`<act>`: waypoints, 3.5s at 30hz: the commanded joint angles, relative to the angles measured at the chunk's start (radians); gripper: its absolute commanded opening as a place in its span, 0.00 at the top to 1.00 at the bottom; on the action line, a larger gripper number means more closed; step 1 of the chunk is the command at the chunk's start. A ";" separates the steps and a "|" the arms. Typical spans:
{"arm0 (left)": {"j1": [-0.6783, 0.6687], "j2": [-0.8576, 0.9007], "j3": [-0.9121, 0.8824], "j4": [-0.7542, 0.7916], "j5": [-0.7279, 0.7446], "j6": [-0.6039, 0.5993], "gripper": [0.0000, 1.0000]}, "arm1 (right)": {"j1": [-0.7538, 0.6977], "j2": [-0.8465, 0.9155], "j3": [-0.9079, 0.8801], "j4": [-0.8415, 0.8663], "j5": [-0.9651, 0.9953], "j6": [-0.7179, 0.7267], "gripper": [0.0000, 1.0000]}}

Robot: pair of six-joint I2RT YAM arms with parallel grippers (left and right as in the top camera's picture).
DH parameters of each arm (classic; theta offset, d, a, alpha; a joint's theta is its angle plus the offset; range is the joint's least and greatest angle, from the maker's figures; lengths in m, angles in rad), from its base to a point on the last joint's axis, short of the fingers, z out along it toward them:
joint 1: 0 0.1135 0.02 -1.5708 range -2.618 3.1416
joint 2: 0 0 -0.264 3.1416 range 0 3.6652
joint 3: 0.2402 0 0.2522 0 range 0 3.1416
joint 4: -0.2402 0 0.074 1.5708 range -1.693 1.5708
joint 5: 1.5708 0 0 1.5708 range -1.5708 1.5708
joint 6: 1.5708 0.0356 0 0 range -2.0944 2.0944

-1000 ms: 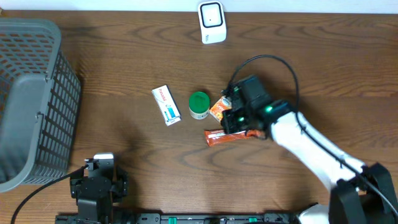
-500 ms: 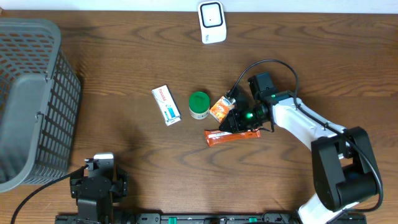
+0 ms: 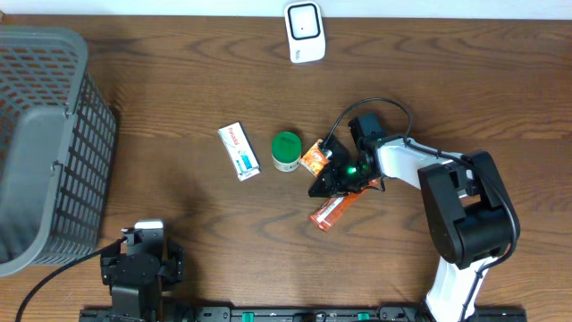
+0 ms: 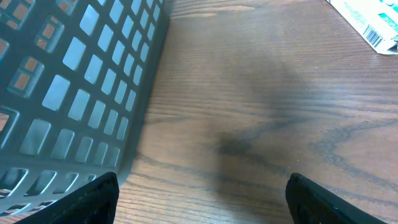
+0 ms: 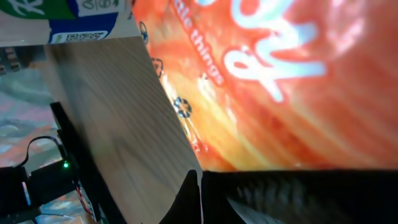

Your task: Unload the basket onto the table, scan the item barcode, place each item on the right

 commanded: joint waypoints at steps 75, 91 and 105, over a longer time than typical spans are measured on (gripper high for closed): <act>0.003 -0.002 0.006 -0.002 -0.003 -0.011 0.14 | 0.182 -0.477 -0.117 -0.148 0.433 0.297 0.99; 0.003 -0.002 0.006 -0.002 -0.003 -0.011 0.14 | 0.182 -0.266 -0.118 -0.087 0.577 0.294 0.99; 0.003 -0.002 0.006 -0.002 -0.003 -0.011 0.14 | 0.179 -0.365 -0.089 -0.142 0.535 0.286 0.55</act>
